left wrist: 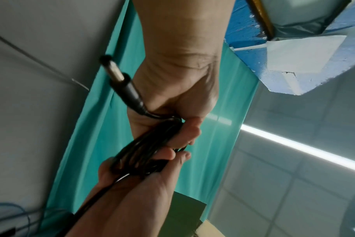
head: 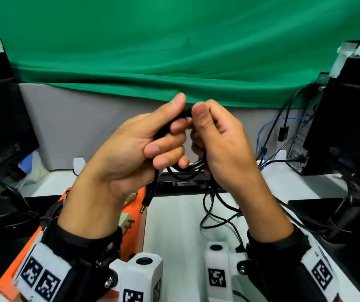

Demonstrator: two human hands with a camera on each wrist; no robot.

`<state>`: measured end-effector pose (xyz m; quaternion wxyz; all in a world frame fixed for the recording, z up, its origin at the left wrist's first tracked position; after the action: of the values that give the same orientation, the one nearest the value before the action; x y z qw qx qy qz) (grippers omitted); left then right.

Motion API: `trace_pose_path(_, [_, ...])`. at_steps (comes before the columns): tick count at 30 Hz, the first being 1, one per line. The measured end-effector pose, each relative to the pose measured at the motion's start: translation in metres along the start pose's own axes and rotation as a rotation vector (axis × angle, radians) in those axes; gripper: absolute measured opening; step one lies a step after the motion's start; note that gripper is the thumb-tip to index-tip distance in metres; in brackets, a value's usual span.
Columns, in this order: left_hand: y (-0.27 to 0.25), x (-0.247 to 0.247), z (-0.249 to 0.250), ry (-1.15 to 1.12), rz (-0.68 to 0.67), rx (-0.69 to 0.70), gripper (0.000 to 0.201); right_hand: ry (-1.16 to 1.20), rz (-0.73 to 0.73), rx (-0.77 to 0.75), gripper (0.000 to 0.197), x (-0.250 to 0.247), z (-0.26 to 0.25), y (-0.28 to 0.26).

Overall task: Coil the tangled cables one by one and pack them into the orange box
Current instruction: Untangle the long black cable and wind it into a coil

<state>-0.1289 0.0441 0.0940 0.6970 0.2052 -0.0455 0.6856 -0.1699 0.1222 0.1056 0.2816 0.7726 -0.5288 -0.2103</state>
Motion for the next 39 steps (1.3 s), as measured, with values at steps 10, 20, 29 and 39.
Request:
trace_pose_path(10, [0.001,-0.080,0.061,-0.537,0.261,0.448,0.041,-0.685,-0.429,0.092,0.029,0.028,0.059,-0.018])
trace_pose_path(20, [0.004,-0.004,0.009,1.127,0.136,0.545,0.043,-0.344,-0.498,0.050,0.013,-0.011,-0.010,-0.020])
trace_pose_path(29, [0.005,-0.006,0.015,-0.076,0.006,0.194,0.028,-0.306,-0.026,-0.082,0.021,-0.027,0.013,0.012])
trace_pose_path(39, [-0.001,-0.026,0.035,1.009,0.404,0.748,0.019,-0.844,-0.667,0.087,0.009,0.067,0.064,-0.046])
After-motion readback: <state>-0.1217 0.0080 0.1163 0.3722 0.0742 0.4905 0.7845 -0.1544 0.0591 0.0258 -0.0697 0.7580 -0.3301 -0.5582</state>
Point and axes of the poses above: each hand's wrist, its own y-axis towards the middle knuckle, its own x-axis out of the palm, z = x × y, the point moved 10 cm from there along y, towards the middle knuckle, and after that the axes turned 9 degrees about z, right-handed, at the moved point
